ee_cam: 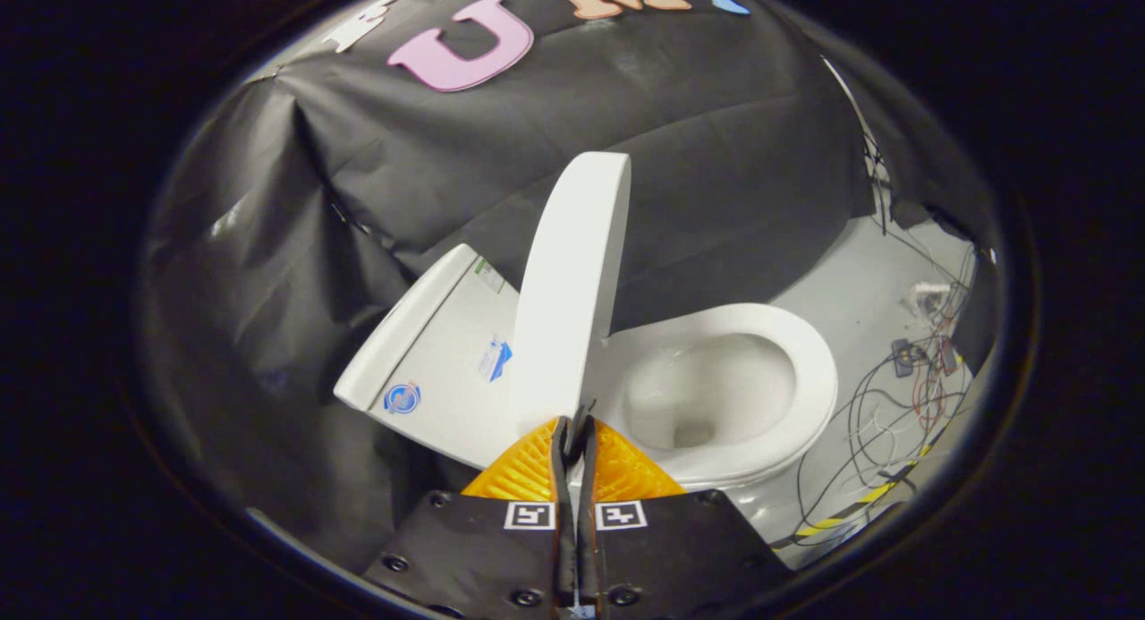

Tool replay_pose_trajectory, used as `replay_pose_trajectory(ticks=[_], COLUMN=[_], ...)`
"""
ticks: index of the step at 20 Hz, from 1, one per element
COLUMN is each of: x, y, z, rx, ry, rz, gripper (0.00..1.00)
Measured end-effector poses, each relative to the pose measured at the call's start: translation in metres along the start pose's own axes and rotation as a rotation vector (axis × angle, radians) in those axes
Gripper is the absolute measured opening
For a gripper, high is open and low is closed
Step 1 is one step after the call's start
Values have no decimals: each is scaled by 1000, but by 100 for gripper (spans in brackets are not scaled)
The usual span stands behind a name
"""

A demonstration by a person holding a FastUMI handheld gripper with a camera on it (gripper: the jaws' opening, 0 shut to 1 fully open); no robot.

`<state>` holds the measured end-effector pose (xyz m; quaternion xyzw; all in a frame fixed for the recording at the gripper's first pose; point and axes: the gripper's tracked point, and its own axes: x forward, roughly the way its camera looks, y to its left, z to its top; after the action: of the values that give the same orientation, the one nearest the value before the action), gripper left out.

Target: Open the toilet lid.

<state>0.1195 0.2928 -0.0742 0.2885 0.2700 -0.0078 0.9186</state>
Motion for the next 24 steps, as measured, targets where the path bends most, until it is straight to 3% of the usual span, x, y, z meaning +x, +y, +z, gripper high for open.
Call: replay_pose_trajectory(ticks=[5, 8, 14, 24], x=[7, 5, 11, 16], y=[29, 38, 65, 70], z=[8, 13, 13, 11], rx=[-126, -82, -182, -178], ry=[-43, -44, -90, -81], rz=[16, 42, 21, 37], gripper=[2, 3, 2, 2])
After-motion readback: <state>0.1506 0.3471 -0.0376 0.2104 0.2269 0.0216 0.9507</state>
